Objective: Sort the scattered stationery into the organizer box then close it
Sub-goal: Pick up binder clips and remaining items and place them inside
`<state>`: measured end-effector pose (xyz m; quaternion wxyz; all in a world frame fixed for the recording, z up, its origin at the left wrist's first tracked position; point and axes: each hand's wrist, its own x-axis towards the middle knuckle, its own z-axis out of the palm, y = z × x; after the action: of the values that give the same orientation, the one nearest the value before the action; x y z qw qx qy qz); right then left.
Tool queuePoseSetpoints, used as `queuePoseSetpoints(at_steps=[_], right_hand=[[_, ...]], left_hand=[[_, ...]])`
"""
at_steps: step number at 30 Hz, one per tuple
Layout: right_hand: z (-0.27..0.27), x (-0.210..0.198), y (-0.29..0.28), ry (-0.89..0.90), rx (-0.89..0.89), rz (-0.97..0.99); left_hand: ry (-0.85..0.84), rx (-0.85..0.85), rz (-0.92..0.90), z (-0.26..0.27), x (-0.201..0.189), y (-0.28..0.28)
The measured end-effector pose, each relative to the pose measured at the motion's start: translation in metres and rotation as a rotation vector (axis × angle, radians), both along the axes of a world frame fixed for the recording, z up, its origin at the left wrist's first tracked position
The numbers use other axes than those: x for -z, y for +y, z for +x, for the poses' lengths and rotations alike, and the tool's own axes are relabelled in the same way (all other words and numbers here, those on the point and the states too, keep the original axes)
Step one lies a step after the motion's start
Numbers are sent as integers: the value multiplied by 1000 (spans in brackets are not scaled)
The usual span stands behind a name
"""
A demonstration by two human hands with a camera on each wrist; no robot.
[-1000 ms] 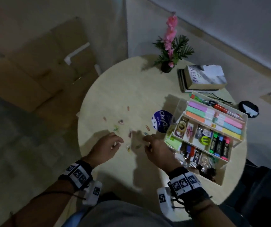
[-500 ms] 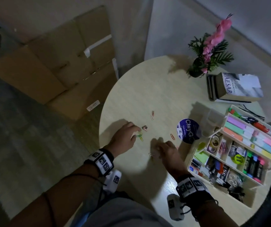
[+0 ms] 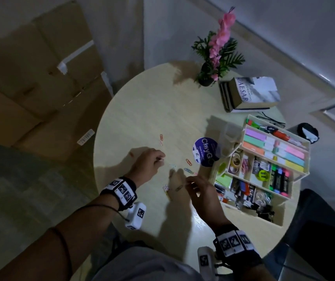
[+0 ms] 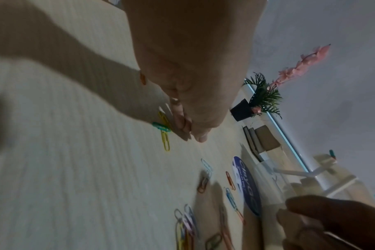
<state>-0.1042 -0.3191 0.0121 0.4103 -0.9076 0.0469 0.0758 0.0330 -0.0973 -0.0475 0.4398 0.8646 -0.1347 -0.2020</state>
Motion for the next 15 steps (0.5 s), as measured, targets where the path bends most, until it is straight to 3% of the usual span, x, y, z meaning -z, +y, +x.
queuePoseSetpoints(at_steps=[4,11,15], right_hand=[[-5,-25,-36,-118,81,-106],[-27,-60,-165,-186,397,-279],[-35,-48,-209,-143,324,-313]], left_hand=[[-18,-43,-91,-19,-14,-11],[-65,-65,-213,-46,-60,-67],[-68,14,-262,-58,-94,-120]])
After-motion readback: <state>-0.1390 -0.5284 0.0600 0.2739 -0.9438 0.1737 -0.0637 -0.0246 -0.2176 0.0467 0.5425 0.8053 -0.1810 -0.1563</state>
